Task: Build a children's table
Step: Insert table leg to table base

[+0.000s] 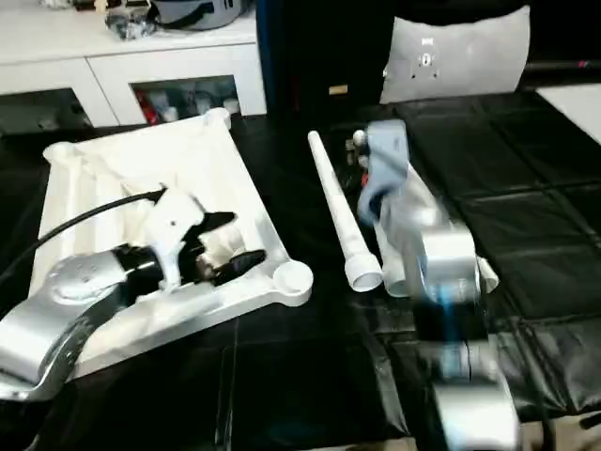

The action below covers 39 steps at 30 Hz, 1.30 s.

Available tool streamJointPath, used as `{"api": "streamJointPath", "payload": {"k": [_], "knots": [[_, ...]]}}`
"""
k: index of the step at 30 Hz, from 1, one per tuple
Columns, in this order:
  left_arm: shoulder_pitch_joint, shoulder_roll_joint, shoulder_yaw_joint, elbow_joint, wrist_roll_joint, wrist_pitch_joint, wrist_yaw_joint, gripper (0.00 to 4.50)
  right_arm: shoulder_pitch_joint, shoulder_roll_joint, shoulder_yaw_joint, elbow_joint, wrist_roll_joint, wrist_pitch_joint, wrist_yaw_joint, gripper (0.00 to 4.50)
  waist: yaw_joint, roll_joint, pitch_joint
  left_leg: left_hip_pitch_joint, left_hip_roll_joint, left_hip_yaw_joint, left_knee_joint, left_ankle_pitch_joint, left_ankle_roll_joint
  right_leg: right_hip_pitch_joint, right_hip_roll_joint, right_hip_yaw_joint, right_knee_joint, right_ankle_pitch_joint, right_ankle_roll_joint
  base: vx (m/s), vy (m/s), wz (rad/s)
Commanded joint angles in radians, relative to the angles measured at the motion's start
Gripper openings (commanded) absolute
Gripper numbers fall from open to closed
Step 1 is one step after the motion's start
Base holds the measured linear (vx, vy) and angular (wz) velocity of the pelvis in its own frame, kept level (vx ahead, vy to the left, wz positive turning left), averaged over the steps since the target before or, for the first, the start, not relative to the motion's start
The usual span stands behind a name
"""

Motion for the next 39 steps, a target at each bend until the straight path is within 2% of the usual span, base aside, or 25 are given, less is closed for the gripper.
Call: {"api": "streamJointPath", "payload": {"k": [1,2,3,4,5,6,7,8,9,10,13,15,19,21,22,24,27,30,31,35,38,39], "knots": [[0.003,-0.014,0.023,-0.045,-0.028,0.043,0.016,4.50,-0.044,0.018,0.022,0.054,-0.004,0.019,0.000,2.33,0.005,-0.004,-0.066,0.027,0.062,-0.019,-0.059,-0.087,0.004,0.028,-0.072,0.029,-0.069,0.064,-0.224,0.000,0.000,0.00],[0.000,-0.033,0.049,-0.061,-0.065,0.062,0.018,4.50,-0.065,0.027,0.023,0.079,0.002,0.019,0.007,2.41,0.005,-0.006,-0.067,0.030,0.064,-0.019,-0.058,-0.091,-0.007,0.028,-0.072,0.030,-0.068,0.082,-0.235,0.000,0.000,0.00],[0.002,-0.027,0.046,-0.082,-0.078,0.068,0.003,4.50,-0.090,0.033,0.023,0.121,-0.004,0.008,-0.001,2.65,0.007,-0.006,-0.071,0.030,0.064,-0.018,-0.055,-0.076,-0.012,0.029,-0.073,0.029,-0.063,0.117,-0.249,0.000,0.000,0.00],[0.004,-0.006,0.028,-0.090,-0.071,0.064,-0.018,4.50,-0.108,0.040,0.018,0.156,-0.006,0.007,-0.011,2.65,0.011,-0.003,-0.069,0.028,0.064,-0.018,-0.055,-0.072,-0.009,0.027,-0.071,0.028,-0.061,0.132,-0.250,0.000,0.000,0.00],[0.006,0.007,0.016,-0.095,-0.065,0.061,-0.029,4.50,-0.117,0.044,0.010,0.174,-0.005,0.010,-0.018,2.71,0.011,-0.005,-0.068,0.028,0.064,-0.018,-0.056,-0.076,-0.006,0.027,-0.070,0.028,-0.063,0.131,-0.247,0.000,0.000,0.00],[0.007,0.019,0.012,-0.089,-0.060,0.055,-0.039,4.50,-0.128,0.052,0.001,0.195,-0.003,0.009,-0.027,2.75,0.015,0.006,-0.068,0.029,0.063,-0.019,-0.055,-0.080,-0.007,0.026,-0.070,0.028,-0.060,0.125,-0.238,0.000,0.000,0.00],[0.009,0.029,0.006,-0.090,-0.056,0.059,-0.046,4.50,-0.135,0.053,-0.002,0.219,-0.006,0.003,-0.031,2.97,0.012,0.004,-0.067,0.031,0.063,-0.017,-0.058,-0.103,-0.018,0.023,-0.068,0.028,-0.063,0.110,-0.230,0.000,0.000,0.00],[0.009,0.041,0.003,-0.087,-0.055,0.059,-0.061,4.50,-0.147,0.055,-0.004,0.260,-0.012,-0.011,-0.037,2.97,0.014,0.010,-0.067,0.032,0.062,-0.018,-0.058,-0.111,-0.026,0.024,-0.068,0.028,-0.063,0.106,-0.228,0.000,0.000,0.00],[0.010,0.042,0.002,-0.087,-0.055,0.058,-0.063,4.50,-0.149,0.056,-0.004,0.266,-0.013,-0.013,-0.038,3.08,0.014,0.007,-0.067,0.032,0.063,-0.018,-0.058,-0.118,-0.033,0.024,-0.068,0.029,-0.064,0.104,-0.226,0.000,0.000,0.00],[0.009,0.040,0.003,-0.094,-0.063,0.065,-0.070,4.50,-0.149,0.052,0.000,0.298,-0.020,-0.020,-0.034,3.13,0.017,0.010,-0.068,0.032,0.063,-0.018,-0.059,-0.125,-0.053,0.025,-0.069,0.029,-0.061,0.113,-0.222,0.000,0.000,0.00],[0.011,0.054,-0.006,-0.102,-0.069,0.082,-0.085,4.50,-0.155,0.050,0.009,0.390,-0.036,-0.050,-0.028,3.51,0.018,0.014,-0.071,0.031,0.061,-0.019,-0.057,-0.131,-0.075,0.028,-0.069,0.027,-0.057,0.151,-0.225,0.000,0.000,0.00],[0.012,0.067,-0.015,-0.109,-0.073,0.101,-0.089,4.50,-0.175,0.051,-0.002,0.463,-0.039,-0.065,-0.048,3.57,0.019,0.009,-0.070,0.029,0.059,-0.018,-0.057,-0.124,-0.071,0.030,-0.068,0.027,-0.058,0.164,-0.225,0.000,0.000,0.00],[0.011,0.076,-0.012,-0.107,-0.086,0.105,-0.097,4.50,-0.214,0.064,-0.029,0.551,-0.020,-0.065,-0.055,3.57,0.017,0.012,-0.066,0.030,0.062,-0.017,-0.060,-0.172,-0.072,0.028,-0.070,0.028,-0.062,0.098,-0.234,0.000,0.000,0.00],[0.011,0.076,-0.009,-0.103,-0.084,0.106,-0.099,4.50,-0.223,0.067,-0.031,0.578,-0.022,-0.068,-0.057,3.57,0.016,0.013,-0.067,0.031,0.062,-0.019,-0.060,-0.169,-0.069,0.029,-0.069,0.027,-0.060,0.104,-0.232,0.000,0.000,0.00],[0.012,0.078,-0.007,-0.098,-0.082,0.106,-0.104,4.50,-0.235,0.071,-0.035,0.609,-0.023,-0.077,-0.059,3.57,0.013,0.009,-0.068,0.030,0.062,-0.019,-0.060,-0.166,-0.066,0.029,-0.070,0.026,-0.060,0.111,-0.239,0.000,0.000,0.00],[0.013,0.086,-0.007,-0.103,-0.081,0.113,-0.109,4.50,-0.248,0.076,-0.040,0.659,-0.020,-0.082,-0.043,3.57,0.012,0.013,-0.067,0.029,0.061,-0.019,-0.061,-0.174,-0.062,0.029,-0.071,0.026,-0.060,0.100,-0.244,0.000,0.000,0.00],[0.016,0.097,-0.002,-0.114,-0.094,0.126,-0.110,4.50,-0.268,0.078,-0.042,0.718,-0.029,-0.105,-0.040,3.57,0.007,0.013,-0.066,0.030,0.062,-0.019,-0.062,-0.186,-0.062,0.028,-0.071,0.025,-0.060,0.097,-0.252,0.000,0.000,0.00],[0.026,0.105,-0.001,-0.123,-0.100,0.129,-0.111,4.50,-0.281,0.076,-0.051,0.740,-0.026,-0.098,-0.036,3.57,0.006,0.012,-0.066,0.029,0.062,-0.019,-0.061,-0.190,-0.055,0.029,-0.071,0.026,-0.060,0.087,-0.259,0.000,0.000,0.00],[0.029,0.106,-0.002,-0.127,-0.099,0.130,-0.111,4.50,-0.284,0.073,-0.048,0.739,-0.026,-0.089,-0.029,3.57,0.006,0.008,-0.067,0.028,0.062,-0.018,-0.060,-0.180,-0.049,0.030,-0.072,0.026,-0.060,0.095,-0.263,0.000,0.000,0.00],[0.032,0.100,0.000,-0.137,-0.105,0.137,-0.109,4.50,-0.287,0.063,-0.045,0.732,-0.027,-0.064,-0.013,3.57,0.010,0.006,-0.072,0.026,0.062,-0.016,-0.054,-0.113,-0.022,0.032,-0.070,0.024,-0.055,0.160,-0.263,0.000,0.000,0.00],[0.037,0.094,0.001,-0.147,-0.109,0.142,-0.103,4.50,-0.272,0.060,-0.050,0.701,-0.017,-0.049,-0.005,3.57,0.010,0.007,-0.070,0.026,0.063,-0.016,-0.053,-0.112,-0.014,0.030,-0.069,0.023,-0.056,0.156,-0.263,0.000,0.000,0.00],[0.040,0.094,-0.002,-0.151,-0.108,0.143,-0.101,4.50,-0.268,0.059,-0.050,0.695,-0.015,-0.045,0.001,3.57,0.011,0.011,-0.070,0.027,0.064,-0.015,-0.054,-0.124,-0.016,0.028,-0.069,0.023,-0.057,0.141,-0.262,0.000,0.000,0.00]]}}
